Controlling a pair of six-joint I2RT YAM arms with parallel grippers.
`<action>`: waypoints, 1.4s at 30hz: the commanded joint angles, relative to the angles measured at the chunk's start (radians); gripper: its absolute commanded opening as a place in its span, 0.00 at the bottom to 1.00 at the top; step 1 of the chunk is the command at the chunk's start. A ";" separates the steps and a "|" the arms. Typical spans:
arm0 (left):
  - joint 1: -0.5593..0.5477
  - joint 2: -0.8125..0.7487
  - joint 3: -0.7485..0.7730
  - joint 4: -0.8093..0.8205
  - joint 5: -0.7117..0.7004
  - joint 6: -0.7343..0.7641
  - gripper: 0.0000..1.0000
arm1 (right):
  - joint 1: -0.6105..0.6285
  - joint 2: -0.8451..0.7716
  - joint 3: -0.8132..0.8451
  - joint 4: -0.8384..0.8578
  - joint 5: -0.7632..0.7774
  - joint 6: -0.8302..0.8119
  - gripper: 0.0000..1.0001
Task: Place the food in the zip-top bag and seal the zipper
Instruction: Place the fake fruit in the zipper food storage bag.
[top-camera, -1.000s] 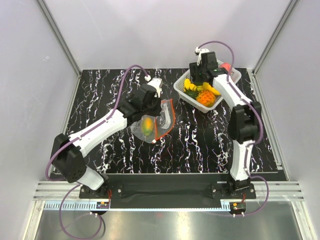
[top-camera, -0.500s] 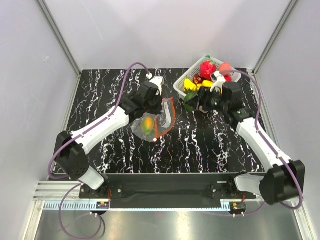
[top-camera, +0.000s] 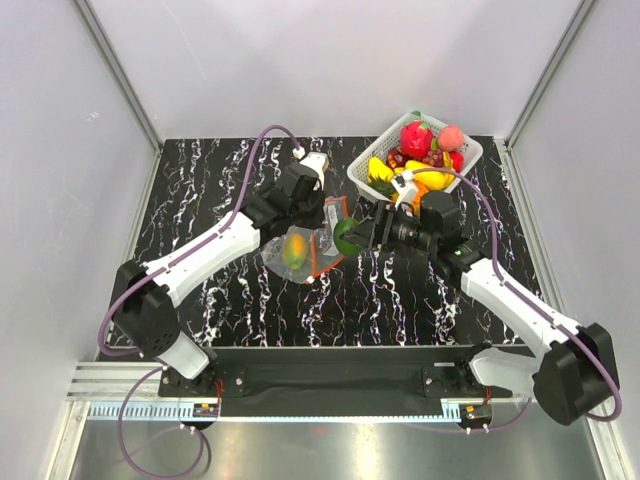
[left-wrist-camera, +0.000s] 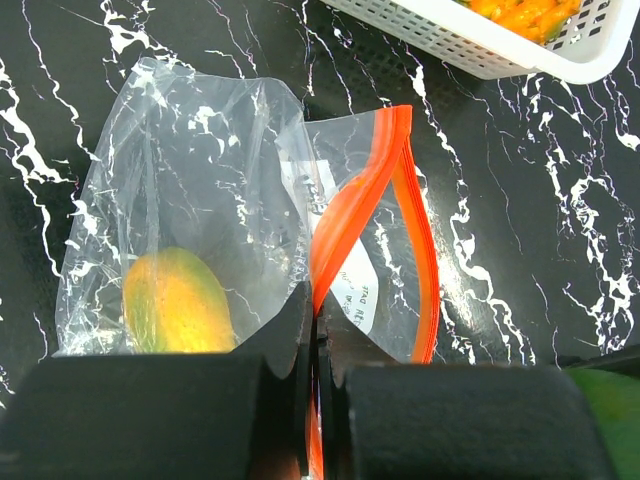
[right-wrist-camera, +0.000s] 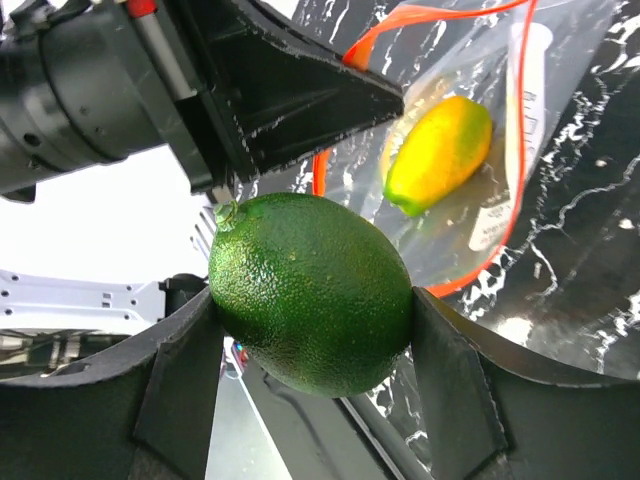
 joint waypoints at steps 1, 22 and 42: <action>0.002 0.002 0.051 0.022 -0.011 -0.012 0.02 | 0.018 0.057 -0.002 0.114 -0.002 0.063 0.49; 0.002 -0.061 0.060 0.031 0.128 -0.043 0.03 | 0.096 0.343 0.092 0.169 0.216 0.149 0.59; 0.059 -0.103 0.034 0.002 0.132 -0.011 0.04 | -0.018 0.161 0.386 -0.455 0.569 -0.168 0.75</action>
